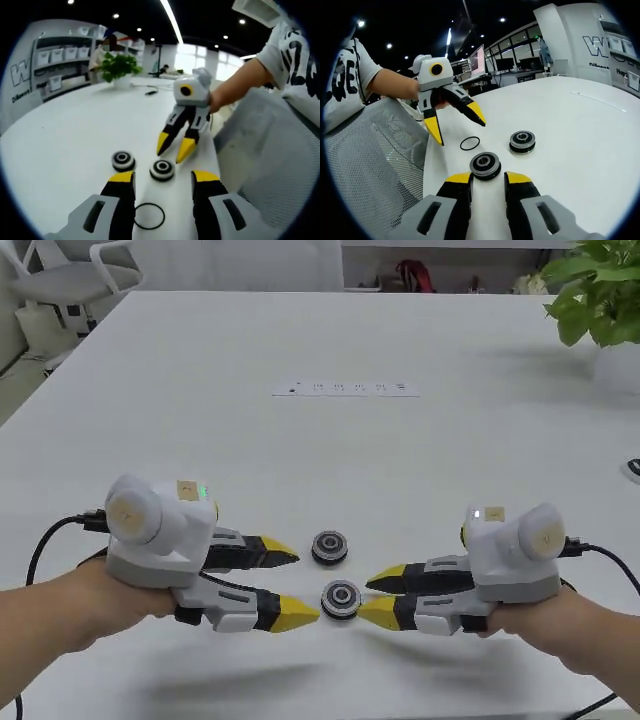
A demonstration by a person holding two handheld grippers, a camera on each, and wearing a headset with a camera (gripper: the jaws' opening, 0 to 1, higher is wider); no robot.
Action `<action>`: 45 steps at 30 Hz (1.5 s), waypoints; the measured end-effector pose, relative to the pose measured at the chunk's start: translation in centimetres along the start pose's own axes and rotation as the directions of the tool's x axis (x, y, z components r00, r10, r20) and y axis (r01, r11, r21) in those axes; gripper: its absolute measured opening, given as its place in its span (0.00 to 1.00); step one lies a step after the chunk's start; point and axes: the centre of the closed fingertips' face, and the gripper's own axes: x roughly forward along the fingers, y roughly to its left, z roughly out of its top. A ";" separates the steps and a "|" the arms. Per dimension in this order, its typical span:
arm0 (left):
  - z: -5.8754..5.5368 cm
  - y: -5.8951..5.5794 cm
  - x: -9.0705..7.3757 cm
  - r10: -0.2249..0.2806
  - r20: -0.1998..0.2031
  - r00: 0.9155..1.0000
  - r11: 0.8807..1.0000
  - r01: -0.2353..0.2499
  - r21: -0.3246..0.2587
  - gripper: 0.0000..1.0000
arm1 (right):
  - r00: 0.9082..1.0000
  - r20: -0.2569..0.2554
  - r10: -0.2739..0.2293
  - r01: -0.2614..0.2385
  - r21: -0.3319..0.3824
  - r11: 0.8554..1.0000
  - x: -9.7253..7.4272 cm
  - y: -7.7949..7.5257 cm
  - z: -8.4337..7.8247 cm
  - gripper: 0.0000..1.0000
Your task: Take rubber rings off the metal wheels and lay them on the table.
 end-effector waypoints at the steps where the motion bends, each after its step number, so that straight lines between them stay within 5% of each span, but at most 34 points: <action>1: 0.0 0.0 0.1 -0.001 0.002 1.000 1.000 0.001 -0.005 0.45 | 1.000 -0.002 0.004 -0.004 -0.002 1.000 0.1 0.1 0.0 0.22; 27: -0.7 -0.8 3.8 -0.021 -0.010 1.000 0.999 0.020 -0.039 0.25 | 1.000 -0.017 0.011 -0.012 -0.007 1.000 0.7 0.3 -0.3 0.20; 37: -0.6 -0.3 3.9 0.002 -0.017 1.000 1.000 -0.002 -0.006 0.17 | 1.000 -0.015 0.012 -0.012 -0.004 1.000 0.6 0.3 -0.3 0.20; 45: -0.7 -0.2 4.1 0.027 -0.038 0.999 0.997 -0.024 0.077 0.15 | 1.000 -0.015 0.013 -0.013 -0.005 1.000 0.7 0.4 -0.3 0.19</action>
